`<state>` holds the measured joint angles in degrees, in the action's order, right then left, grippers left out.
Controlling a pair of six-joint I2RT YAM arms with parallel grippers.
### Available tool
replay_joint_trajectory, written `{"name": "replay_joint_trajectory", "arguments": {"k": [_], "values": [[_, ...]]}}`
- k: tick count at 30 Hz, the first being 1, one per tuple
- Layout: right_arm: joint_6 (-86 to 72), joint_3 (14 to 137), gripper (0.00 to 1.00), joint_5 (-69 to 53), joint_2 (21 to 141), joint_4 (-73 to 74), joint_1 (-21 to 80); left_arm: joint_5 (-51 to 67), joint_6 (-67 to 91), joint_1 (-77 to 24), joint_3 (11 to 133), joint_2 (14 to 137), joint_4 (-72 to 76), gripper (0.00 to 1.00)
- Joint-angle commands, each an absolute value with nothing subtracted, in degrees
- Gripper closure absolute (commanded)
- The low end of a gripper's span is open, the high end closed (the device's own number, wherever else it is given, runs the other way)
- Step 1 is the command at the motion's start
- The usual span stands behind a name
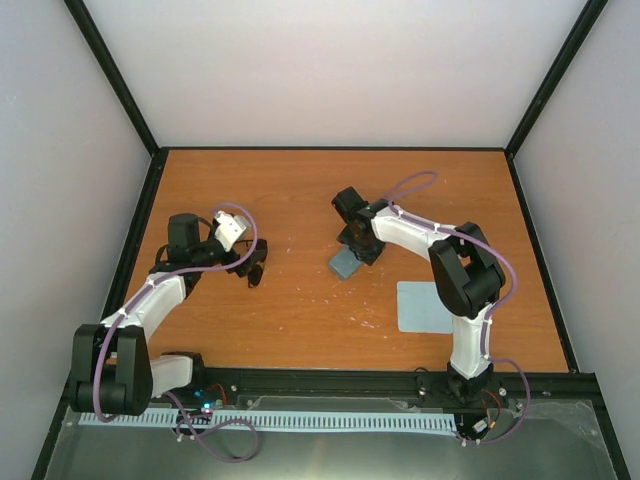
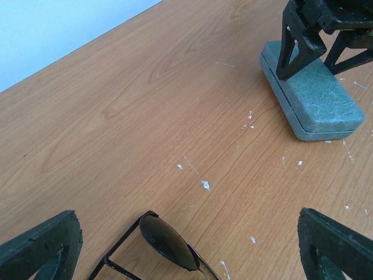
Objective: Organize the sunglasses
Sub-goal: Place the sunglasses case at the center of the board, then adjust the sunglasses case at the center of the board.
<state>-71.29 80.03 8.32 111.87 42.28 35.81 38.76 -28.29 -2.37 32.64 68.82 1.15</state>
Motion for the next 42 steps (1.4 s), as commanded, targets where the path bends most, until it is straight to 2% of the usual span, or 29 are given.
{"name": "replay_joint_trajectory", "arguments": {"k": [1, 8, 10, 13, 15, 19, 23, 28, 30, 31, 34, 35, 42], "values": [[-76.4, 80.6, 0.92, 8.0, 113.5, 41.7, 34.7, 38.8, -29.8, -2.9, 34.8, 68.2, 0.5, 0.01], [-74.5, 80.1, 0.7, 5.3, 115.2, 40.4, 34.3, 39.2, -30.0, -2.8, 34.4, 68.4, 0.6, 0.0], [-73.8, 80.0, 0.57, 4.9, 115.1, 40.2, 34.3, 39.4, -30.1, -2.9, 34.3, 68.5, 0.7, 0.0], [-72.4, 80.3, 0.32, 4.9, 114.6, 40.3, 34.3, 39.5, -30.0, -2.9, 34.2, 68.5, 0.9, 0.01], [-71.3, 80.8, 0.22, 5.4, 113.8, 40.9, 34.3, 39.6, -30.0, -2.9, 34.1, 68.6, 1.0, 0.01], [-68.8, 81.9, 0.11, 6.7, 112.3, 42.1, 34.4, 39.6, -30.1, -2.9, 33.8, 68.6, 1.4, 0.0], [-67.5, 82.2, 0.11, 9.1, 109.6, 44.0, 34.5, 39.2, -30.0, -2.9, 33.7, 68.6, 1.6, 0.0], [-64.0, 77.7, 0.13, 13.2, 102.2, 46.5, 36.0, 38.5, -30.2, -2.9, 33.7, 68.4, 1.7, 0.01], [-60.3, 74.0, 0.22, 12.2, 99.4, 45.2, 37.4, 38.4, -30.2, -2.9, 33.7, 68.3, 1.7, 0.01], [-58.8, 72.2, 0.33, 11.3, 98.5, 44.4, 38.2, 38.5, -30.3, -2.9, 33.7, 68.3, 1.7, 0.01], [-54.7, 67.4, 0.92, 7.2, 98.2, 42.2, 39.6, 38.5, -30.4, -2.9, 33.8, 68.3, 1.7, 0.01], [-53.7, 66.0, 0.96, 5.9, 98.8, 41.6, 39.7, 38.5, -30.5, -2.8, 33.7, 68.2, 1.7, 0.01], [-49.9, 65.4, 0.97, 2.5, 104.9, 39.6, 41.5, 38.4, -31.1, -2.9, 33.6, 67.5, 0.7, 0.01]]}}
